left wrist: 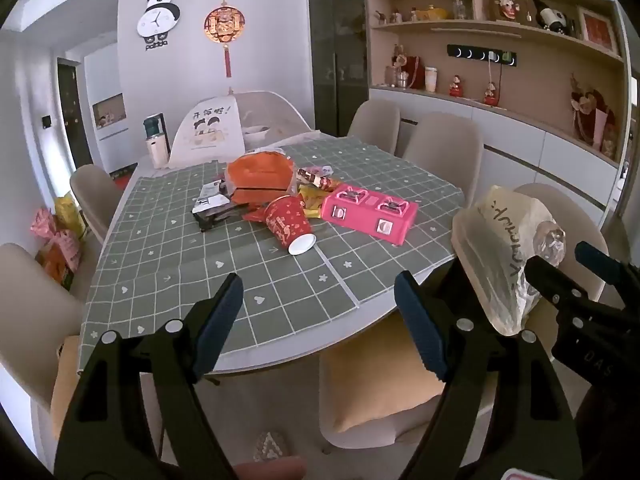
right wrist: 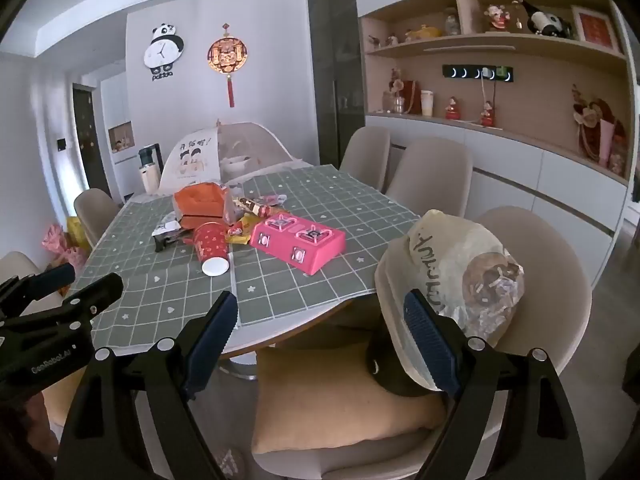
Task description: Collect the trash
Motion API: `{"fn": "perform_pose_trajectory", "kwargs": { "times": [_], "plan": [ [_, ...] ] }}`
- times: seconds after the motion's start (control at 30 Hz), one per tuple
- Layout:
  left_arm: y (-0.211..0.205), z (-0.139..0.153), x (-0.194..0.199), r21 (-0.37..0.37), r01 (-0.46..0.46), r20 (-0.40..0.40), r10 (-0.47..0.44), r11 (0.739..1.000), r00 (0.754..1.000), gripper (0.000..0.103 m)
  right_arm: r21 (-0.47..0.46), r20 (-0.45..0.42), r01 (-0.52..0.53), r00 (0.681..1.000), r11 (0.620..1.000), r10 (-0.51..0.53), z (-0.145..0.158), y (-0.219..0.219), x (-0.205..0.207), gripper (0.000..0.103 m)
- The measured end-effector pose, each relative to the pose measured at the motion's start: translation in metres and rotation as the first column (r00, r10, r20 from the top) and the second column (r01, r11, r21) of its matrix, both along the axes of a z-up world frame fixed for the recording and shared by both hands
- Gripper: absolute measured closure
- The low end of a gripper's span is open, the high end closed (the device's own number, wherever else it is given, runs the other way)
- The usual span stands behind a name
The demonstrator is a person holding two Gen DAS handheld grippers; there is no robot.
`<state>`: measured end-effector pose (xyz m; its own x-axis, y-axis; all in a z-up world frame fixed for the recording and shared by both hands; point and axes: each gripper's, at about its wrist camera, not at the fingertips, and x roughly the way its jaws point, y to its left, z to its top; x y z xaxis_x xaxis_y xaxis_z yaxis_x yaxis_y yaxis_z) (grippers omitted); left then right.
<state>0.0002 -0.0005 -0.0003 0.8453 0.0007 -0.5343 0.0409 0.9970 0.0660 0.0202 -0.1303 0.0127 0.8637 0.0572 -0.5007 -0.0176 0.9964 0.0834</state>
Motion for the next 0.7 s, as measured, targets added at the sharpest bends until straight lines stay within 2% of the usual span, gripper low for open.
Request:
{"fn": "perform_pose_trajectory", "kwargs": {
  "times": [0.03, 0.53, 0.7],
  "plan": [
    [0.0012, 0.0003, 0.0000, -0.020, 0.000, 0.002, 0.000, 1.000, 1.000, 0.029, -0.001, 0.001, 0.000, 1.000, 1.000, 0.000, 0.0001, -0.0001, -0.0002, 0.022],
    [-0.0008, -0.0009, -0.0020, -0.022, -0.007, 0.010, 0.007, 1.000, 1.000, 0.029, 0.002, 0.006, 0.007, 1.000, 1.000, -0.007, 0.0014, -0.0037, -0.0017, 0.022],
    [0.0085, 0.0084, -0.0048, -0.024, -0.007, 0.012, 0.007, 1.000, 1.000, 0.029, 0.002, 0.005, 0.012, 1.000, 1.000, -0.012, 0.0042, -0.0025, -0.0014, 0.022]
  ]
}}
